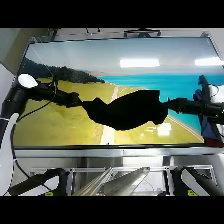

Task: Fold the shirts.

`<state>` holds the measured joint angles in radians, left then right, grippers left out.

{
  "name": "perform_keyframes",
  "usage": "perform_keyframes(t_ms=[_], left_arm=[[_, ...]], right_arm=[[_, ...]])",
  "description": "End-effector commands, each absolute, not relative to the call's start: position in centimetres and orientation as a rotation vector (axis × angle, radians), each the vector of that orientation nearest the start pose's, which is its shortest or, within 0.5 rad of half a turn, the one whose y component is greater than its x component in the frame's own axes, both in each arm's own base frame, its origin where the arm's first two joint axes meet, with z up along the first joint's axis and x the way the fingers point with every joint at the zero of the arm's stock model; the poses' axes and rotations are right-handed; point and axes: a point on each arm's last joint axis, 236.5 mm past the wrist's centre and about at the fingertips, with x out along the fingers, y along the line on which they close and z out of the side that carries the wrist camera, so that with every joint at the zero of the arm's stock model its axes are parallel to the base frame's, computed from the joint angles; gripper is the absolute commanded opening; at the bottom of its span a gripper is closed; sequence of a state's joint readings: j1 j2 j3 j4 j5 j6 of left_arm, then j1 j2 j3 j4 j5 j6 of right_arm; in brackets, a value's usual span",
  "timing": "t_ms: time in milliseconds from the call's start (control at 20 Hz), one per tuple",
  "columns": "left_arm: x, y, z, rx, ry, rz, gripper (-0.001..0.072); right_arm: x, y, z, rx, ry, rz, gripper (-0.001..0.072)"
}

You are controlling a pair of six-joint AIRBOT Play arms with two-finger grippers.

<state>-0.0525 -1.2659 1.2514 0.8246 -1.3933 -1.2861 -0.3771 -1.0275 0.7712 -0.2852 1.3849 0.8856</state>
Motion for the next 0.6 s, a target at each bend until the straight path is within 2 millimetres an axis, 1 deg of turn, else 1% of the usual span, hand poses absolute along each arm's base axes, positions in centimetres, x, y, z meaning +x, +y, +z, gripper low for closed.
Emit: perform_keyframes(t_ms=[0,50,100,150,200,250,300,350,400,450,500,550], left_arm=[[34.5,-21.7,23.1,-0.424,0.838,-0.994,0.0014],[33.8,-22.0,28.8,-0.389,0.679,-1.03,0.0014],[32.8,-21.9,34.0,-0.339,0.532,-1.037,0.0015],[31.4,-21.4,39.1,-0.287,0.382,-1.027,0.0016],[29.5,-20.5,44.3,-0.238,0.23,-1.006,0.0016],[27.4,-19.4,48.7,-0.189,0.092,-0.972,0.0016],[25.4,-18.4,52.0,-0.152,-0.01,-0.935,0.0017],[23.6,-17.4,54.6,-0.122,-0.088,-0.892,0.0017],[22.2,-16.5,56.2,-0.104,-0.138,-0.849,0.0017],[21.4,-16.0,57.0,-0.092,-0.165,-0.824,0.0017],[21.3,-15.5,57.1,-0.085,-0.171,-0.794,0.0017],[21.7,-14.9,56.5,-0.093,-0.159,-0.77,0.0017]], right_arm=[[32.6,12.4,24.8,0.768,0.462,1.0,0.0019],[31.9,12.6,29.1,0.712,0.36,1.038,0.0019],[30.8,13.0,33.4,0.637,0.262,1.07,0.0019],[29.4,13.5,37.7,0.538,0.163,1.086,0.0019],[27.8,13.9,41.8,0.435,0.066,1.083,0.0019],[26.4,14.3,45.4,0.351,-0.026,1.07,0.0018],[24.9,14.7,49.0,0.258,-0.118,1.04,0.0018],[23.7,14.9,51.7,0.171,-0.188,0.994,0.0018],[23.0,14.8,53.8,0.103,-0.236,0.929,0.0017],[22.7,14.3,55.5,0.057,-0.271,0.858,0.0017],[22.5,14.0,56.5,0.03,-0.292,0.815,0.0018],[22.6,13.9,56.8,0.02,-0.298,0.808,0.0018]])
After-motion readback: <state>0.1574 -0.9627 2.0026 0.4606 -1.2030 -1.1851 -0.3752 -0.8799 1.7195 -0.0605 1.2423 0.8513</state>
